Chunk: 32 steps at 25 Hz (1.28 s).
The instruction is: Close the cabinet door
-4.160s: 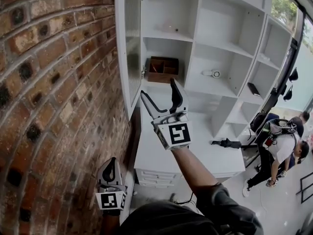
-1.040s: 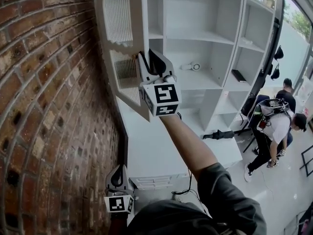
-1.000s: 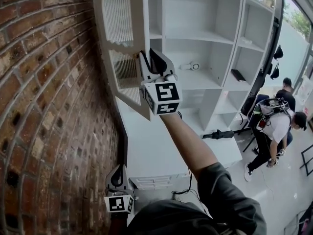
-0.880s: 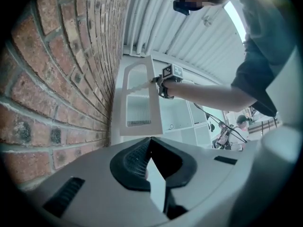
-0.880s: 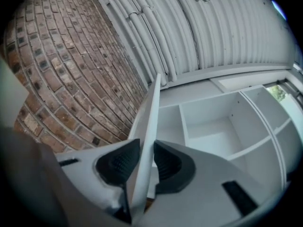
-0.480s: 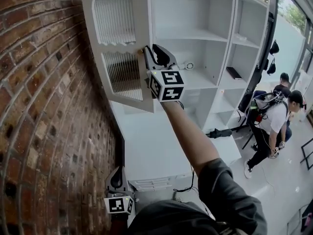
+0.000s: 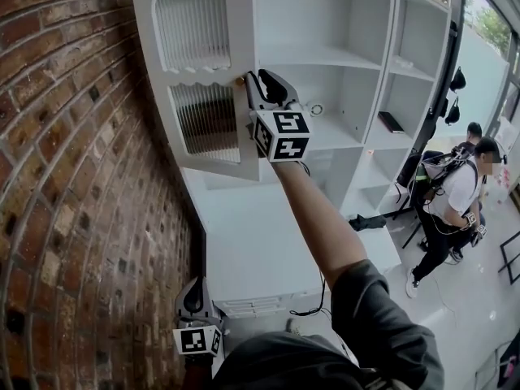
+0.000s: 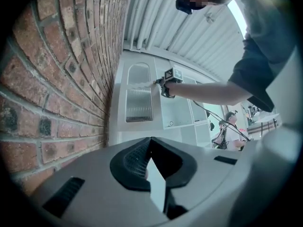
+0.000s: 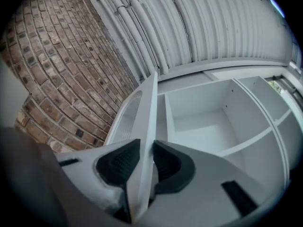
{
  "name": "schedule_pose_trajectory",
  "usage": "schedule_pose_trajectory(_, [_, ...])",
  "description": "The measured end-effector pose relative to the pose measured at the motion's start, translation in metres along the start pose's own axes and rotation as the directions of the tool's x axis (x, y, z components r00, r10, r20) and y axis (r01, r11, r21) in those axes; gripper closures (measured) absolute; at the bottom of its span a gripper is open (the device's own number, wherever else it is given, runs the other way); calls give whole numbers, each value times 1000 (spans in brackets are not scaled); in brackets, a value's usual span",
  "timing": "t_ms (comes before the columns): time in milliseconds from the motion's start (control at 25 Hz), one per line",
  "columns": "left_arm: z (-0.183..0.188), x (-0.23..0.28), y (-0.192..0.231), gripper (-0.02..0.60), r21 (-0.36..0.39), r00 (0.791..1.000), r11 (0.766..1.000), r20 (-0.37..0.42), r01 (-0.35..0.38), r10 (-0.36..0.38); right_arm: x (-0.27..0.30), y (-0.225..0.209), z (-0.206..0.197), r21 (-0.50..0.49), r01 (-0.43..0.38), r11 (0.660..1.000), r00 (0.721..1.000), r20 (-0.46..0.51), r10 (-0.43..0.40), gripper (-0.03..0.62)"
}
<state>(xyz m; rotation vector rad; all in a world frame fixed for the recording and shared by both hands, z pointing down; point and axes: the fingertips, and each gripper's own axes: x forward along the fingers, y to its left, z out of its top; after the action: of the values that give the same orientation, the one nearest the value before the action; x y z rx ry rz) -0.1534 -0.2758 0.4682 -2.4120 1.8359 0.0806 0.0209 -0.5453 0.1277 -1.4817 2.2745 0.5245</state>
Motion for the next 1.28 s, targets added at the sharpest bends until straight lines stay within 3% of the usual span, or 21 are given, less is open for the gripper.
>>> schedule_pose_trajectory(1280, [-10,22,3,580,-19,999,999,-13,-49,49,41,-38,-27,-75,10,997,999,-49,-14,534])
